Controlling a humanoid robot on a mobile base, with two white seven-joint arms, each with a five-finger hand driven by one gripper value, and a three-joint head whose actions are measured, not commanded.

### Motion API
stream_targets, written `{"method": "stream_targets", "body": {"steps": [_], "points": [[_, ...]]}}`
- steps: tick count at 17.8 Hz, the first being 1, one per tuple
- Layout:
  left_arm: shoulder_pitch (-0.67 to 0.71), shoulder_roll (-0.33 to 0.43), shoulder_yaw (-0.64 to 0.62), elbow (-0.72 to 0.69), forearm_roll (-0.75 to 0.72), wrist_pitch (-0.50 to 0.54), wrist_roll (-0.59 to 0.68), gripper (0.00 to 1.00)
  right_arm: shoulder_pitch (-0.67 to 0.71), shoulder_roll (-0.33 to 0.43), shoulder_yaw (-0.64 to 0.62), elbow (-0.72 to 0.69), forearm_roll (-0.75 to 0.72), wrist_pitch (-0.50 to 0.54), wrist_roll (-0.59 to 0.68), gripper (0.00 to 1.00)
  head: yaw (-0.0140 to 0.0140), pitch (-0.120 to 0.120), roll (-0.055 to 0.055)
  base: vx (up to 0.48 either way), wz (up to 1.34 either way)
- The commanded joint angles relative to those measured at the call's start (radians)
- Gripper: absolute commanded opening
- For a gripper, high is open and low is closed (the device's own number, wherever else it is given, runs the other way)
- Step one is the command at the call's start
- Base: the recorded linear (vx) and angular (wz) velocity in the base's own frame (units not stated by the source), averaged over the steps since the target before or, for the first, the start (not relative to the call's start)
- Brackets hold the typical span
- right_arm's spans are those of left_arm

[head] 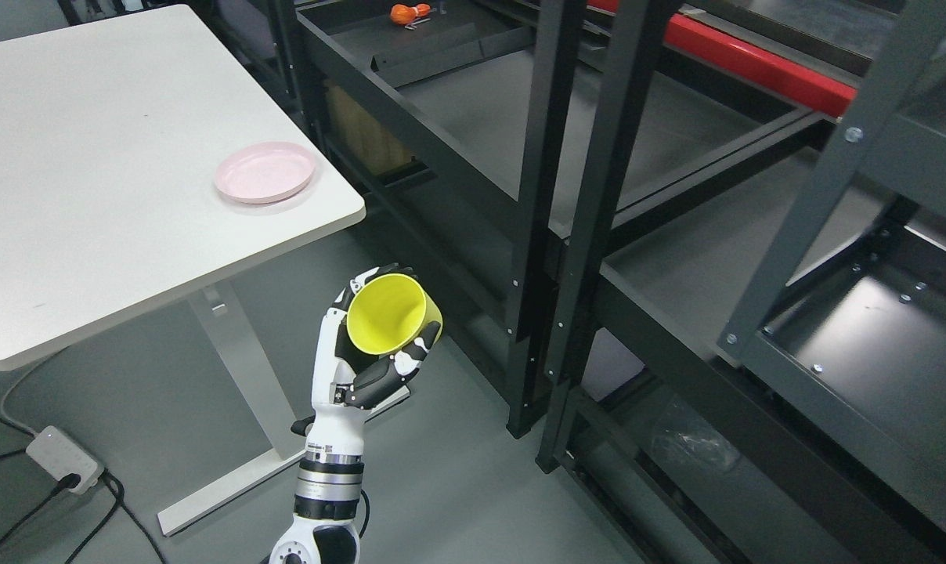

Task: Place yellow IKEA cup on middle right shelf
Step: 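Turn toward the black shelves, carrying the cup in the left hand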

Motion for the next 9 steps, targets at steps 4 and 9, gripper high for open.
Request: {"method": "stream_targets", "body": {"steps": [4,9], "points": [[-0.052,0.017,-0.132,-0.002,0.000,-0.025,0.000,0.02,0.014,-0.017,0.017,0.000,-0.025,0.001,0.001,0.99,0.0000,0.000,0.000,-0.150,-0.39],[-0.172,0.017,-0.209,-0.005,0.000,-0.075,0.000,0.03,0.014,-0.017,0.017,0.000,-0.025,0.001,0.001,0.99,0.0000,0.000,0.000,-0.125,-0.55]]}}
